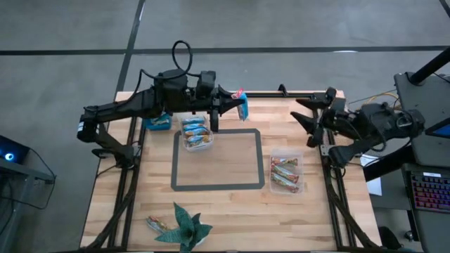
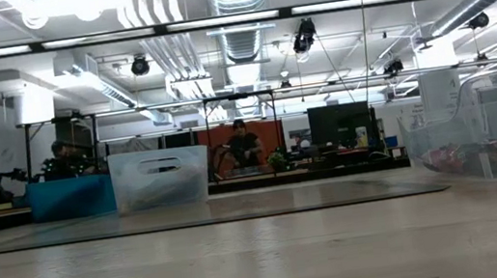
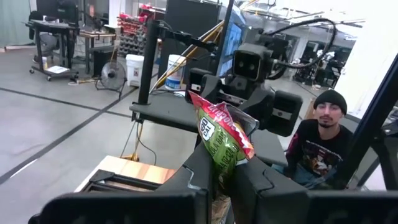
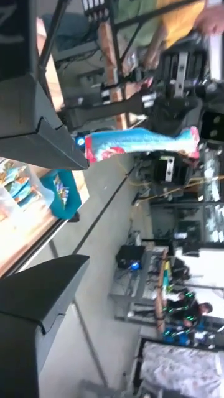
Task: Pick and place Granola Bars by type
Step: Put the red granola bar into the right transparent bin
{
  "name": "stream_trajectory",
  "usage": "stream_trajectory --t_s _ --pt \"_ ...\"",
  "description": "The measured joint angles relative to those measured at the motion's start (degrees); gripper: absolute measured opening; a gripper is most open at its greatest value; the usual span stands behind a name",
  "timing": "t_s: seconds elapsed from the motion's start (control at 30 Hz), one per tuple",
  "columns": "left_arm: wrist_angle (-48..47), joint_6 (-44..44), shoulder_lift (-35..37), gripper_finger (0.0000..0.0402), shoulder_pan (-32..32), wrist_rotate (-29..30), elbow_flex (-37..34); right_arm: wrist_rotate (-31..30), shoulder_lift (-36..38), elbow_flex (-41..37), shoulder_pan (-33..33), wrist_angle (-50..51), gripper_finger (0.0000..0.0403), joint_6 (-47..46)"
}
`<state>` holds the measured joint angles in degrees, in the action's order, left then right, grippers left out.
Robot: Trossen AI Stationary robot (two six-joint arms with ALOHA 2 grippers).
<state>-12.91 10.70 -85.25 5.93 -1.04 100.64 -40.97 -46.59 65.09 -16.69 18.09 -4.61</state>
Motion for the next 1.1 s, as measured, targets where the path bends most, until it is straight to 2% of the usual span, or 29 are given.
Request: stream_trajectory --t_s 0.13,0.43,0.57,0.87,0.97,1.1 --pt "-0.04 0.10 0.00 0.0012 -0.04 0.00 0.00 1.27 -6.87 6.19 2.97 2.85 0.0224 -2.18" --pt "0.42 0.05 0.23 0.0011 -0.09 -0.43 0.00 12.01 -21.68 17.36 9.56 2.90 0.0224 -2.66" --pt "0.39 -0.29 0.44 0.0011 -0.09 -0.76 0.00 15.62 -26.29 21.26 10.76 2.58 0.0224 -3.19" --pt "0.37 -1.70 0.76 0.0011 -0.09 -0.81 0.00 18.01 -33.69 27.03 11.18 2.84 0.0221 -3.16" --pt "-0.32 -1.64 0.87 0.0011 -0.09 -0.81 0.00 18.05 -35.15 27.93 11.40 3.26 0.0196 -3.16" --pt "-1.89 -1.60 1.39 0.0011 -0.09 -0.82 0.00 17.99 -35.42 29.05 11.49 3.27 0.0128 -2.66"
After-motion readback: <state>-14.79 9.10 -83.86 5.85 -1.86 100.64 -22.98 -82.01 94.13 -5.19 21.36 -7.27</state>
